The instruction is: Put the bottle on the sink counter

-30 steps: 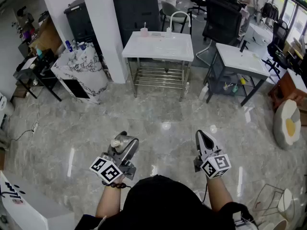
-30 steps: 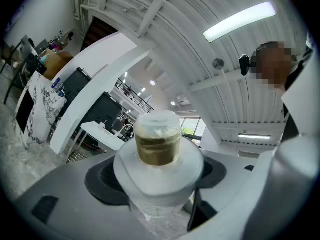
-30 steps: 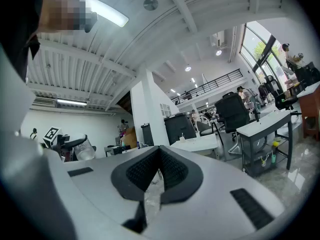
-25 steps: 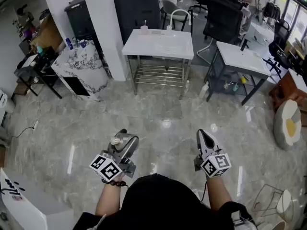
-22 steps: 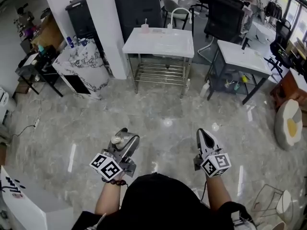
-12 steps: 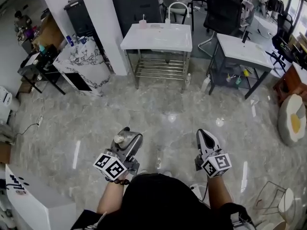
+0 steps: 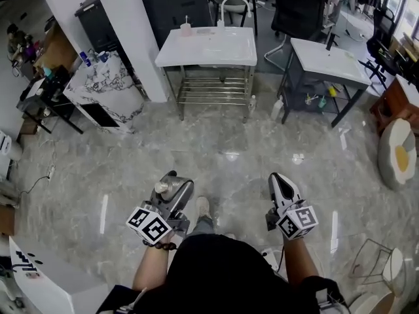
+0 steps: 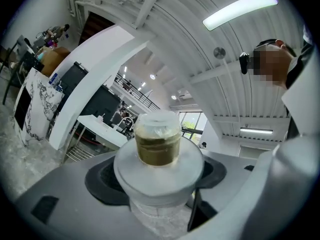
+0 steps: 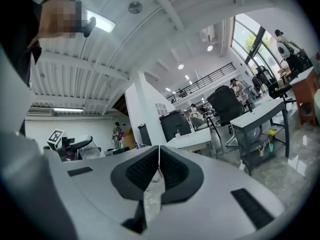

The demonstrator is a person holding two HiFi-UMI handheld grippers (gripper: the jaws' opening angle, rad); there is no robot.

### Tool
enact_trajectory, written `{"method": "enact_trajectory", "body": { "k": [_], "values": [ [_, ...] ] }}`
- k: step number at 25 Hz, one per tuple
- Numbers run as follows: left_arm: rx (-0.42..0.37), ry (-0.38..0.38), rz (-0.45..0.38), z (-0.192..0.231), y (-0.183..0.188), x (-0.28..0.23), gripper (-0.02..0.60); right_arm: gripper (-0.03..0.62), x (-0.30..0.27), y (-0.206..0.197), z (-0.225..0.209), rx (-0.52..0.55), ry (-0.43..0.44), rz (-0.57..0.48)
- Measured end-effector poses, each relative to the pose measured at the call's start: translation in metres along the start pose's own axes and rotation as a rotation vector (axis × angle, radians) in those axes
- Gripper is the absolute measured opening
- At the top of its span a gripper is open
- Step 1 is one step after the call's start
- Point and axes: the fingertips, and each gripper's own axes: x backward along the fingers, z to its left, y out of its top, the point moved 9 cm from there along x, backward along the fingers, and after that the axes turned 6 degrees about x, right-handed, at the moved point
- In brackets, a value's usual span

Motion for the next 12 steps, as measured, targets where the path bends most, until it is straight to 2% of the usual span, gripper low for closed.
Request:
{"method": "enact_trajectory", "body": {
  "k": [7,12],
  "values": [
    [0.027,-0.064,-0.021,0.06,0.033,-0.063,0.351,0.031,-0.074,0.017,-0.016,0.034,-0.03,-0.042],
    [-0.023,-0.103,-0.015,0.103,0.077,-0.1,0.351,0.031,-0.152,0.036,-0.014,0.065,-0.015,-0.059]
  ]
}}
